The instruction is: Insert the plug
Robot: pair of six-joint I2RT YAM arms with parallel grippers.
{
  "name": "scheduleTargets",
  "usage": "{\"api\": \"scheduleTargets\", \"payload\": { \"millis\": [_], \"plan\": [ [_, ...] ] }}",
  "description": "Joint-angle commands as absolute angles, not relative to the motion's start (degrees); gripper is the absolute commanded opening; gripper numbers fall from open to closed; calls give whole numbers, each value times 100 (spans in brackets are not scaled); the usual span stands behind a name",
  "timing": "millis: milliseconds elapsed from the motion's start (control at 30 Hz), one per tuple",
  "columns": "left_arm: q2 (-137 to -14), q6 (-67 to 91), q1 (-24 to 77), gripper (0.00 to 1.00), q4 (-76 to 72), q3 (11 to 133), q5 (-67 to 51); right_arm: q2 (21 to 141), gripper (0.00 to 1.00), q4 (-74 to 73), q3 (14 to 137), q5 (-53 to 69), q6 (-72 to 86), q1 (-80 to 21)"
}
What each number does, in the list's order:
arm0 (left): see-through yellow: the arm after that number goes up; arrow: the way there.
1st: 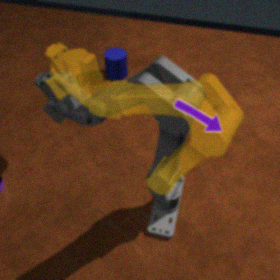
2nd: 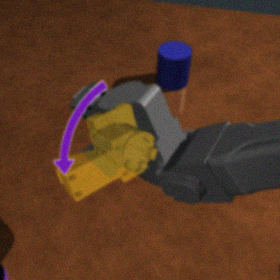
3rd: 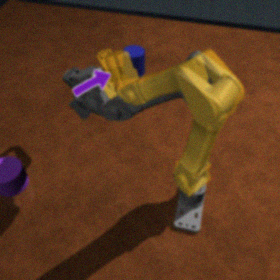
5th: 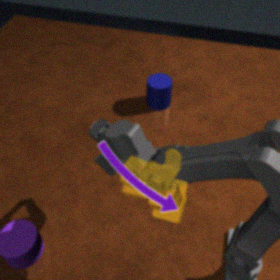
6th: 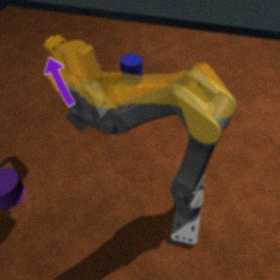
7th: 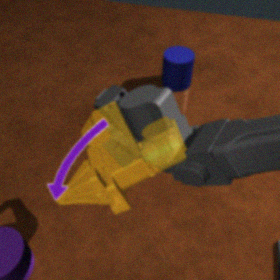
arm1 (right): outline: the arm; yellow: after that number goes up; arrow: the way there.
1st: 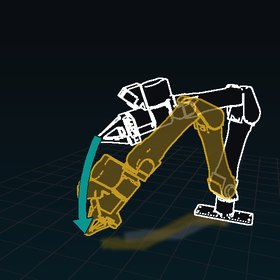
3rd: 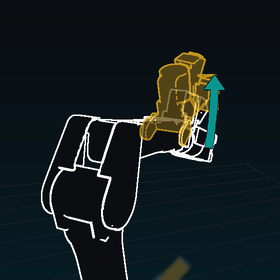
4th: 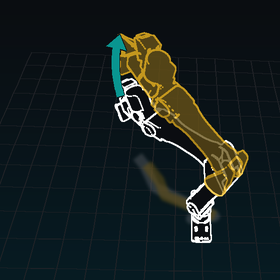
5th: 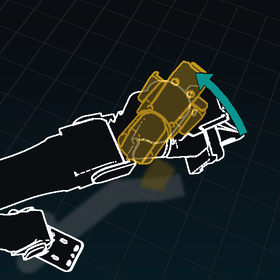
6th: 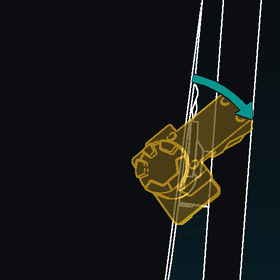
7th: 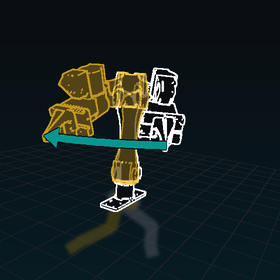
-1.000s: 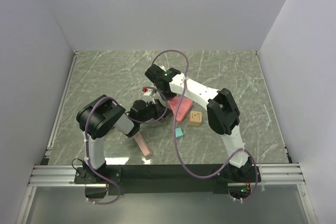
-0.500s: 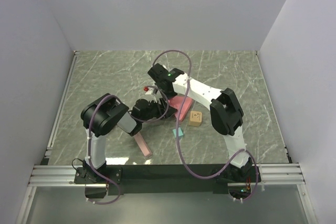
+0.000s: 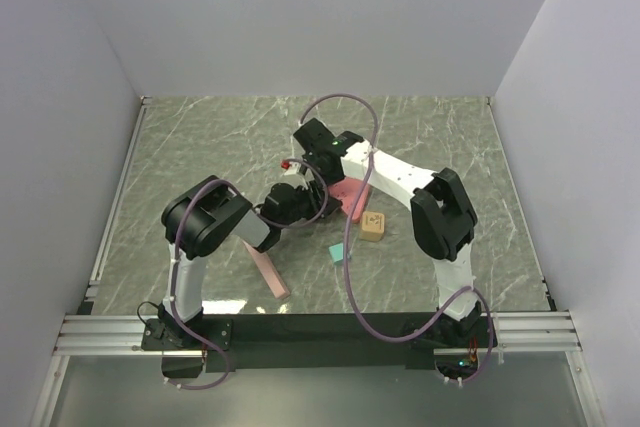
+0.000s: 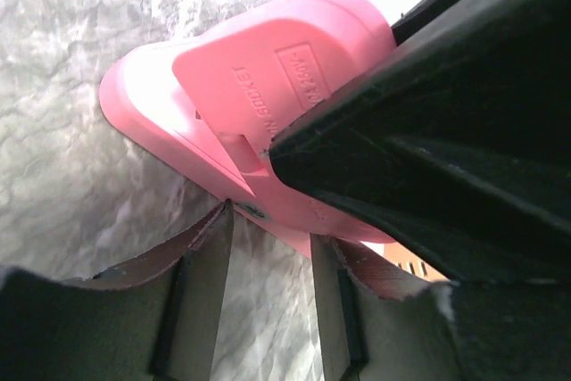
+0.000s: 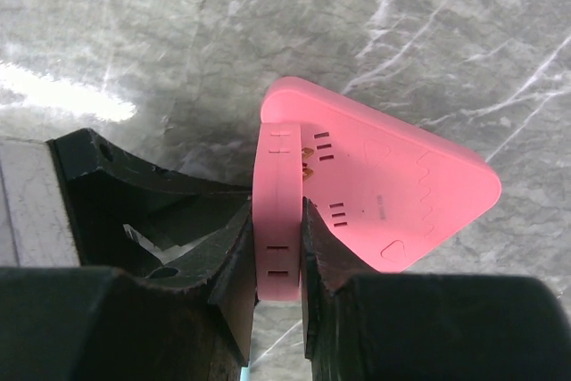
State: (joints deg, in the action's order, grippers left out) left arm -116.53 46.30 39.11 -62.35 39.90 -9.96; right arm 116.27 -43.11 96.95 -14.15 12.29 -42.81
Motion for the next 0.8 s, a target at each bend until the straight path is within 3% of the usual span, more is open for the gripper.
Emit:
{"api": "scheduleTargets", "payload": {
  "millis": [0,533,767],
  "plan": [
    [-11839,4351,4008,45,-5292,4174,-519,11277,0,-4166,9537,-1354,1231,-4219],
    [-11427,3956,4008,45,-5070,3833,-237,10548,0,-3754,8922,-1504,1037,-3701],
    [-9926,3323,3955,71,-5553,2998,-946,9730,0,-3367,8587,320,1028,-3271]
  ]
}}
